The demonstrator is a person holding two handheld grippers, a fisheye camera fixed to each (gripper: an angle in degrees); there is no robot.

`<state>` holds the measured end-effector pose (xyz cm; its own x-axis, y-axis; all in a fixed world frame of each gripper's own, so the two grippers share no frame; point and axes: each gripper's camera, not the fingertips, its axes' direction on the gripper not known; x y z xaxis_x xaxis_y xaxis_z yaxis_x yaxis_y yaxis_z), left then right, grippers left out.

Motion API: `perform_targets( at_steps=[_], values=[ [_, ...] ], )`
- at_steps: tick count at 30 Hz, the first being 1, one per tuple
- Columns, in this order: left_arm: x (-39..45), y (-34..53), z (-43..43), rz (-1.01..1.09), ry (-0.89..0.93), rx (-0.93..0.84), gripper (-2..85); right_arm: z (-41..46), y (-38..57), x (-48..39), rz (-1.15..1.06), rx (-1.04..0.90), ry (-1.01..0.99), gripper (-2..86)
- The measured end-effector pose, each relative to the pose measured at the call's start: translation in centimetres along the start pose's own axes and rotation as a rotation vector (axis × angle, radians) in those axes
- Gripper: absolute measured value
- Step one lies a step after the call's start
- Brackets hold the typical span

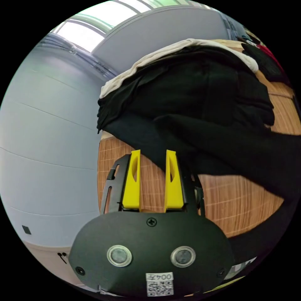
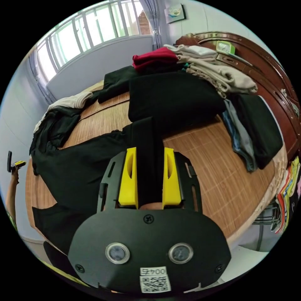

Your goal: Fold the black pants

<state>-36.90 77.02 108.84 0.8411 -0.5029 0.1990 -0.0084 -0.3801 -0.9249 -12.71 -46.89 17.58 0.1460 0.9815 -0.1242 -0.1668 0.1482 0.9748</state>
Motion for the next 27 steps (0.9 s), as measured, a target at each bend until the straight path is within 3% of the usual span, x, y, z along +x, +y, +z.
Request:
perform_targets(
  at_steps=[6, 10, 14, 20, 27],
  values=[
    [-3.1, 20.1, 3.1, 0.118, 0.179, 0.028, 4.4, -6.7, 7.0, -2.5, -0.158, -0.077, -0.170, 9.4],
    [-4.9, 36.6, 6.8, 0.007, 0.417, -0.030, 1.3, -8.0, 13.6, -5.5, -0.231, -0.217, -0.240, 7.1],
    [-4.8, 48.2, 10.1, -0.094, 0.498, 0.001, 1.0, -8.6, 16.9, -11.0, -0.342, -0.259, -0.179, 5.3],
    [-1.8, 53.8, 16.0, -0.086, 0.529, -0.004, 4.8, -7.2, 17.1, -20.3, -0.493, -0.331, -0.113, 6.8],
    [-1.8, 59.5, 21.0, -0.125, 0.545, -0.005, 6.5, -6.2, 17.6, -23.1, -0.556, -0.408, -0.112, 7.5]
  ],
)
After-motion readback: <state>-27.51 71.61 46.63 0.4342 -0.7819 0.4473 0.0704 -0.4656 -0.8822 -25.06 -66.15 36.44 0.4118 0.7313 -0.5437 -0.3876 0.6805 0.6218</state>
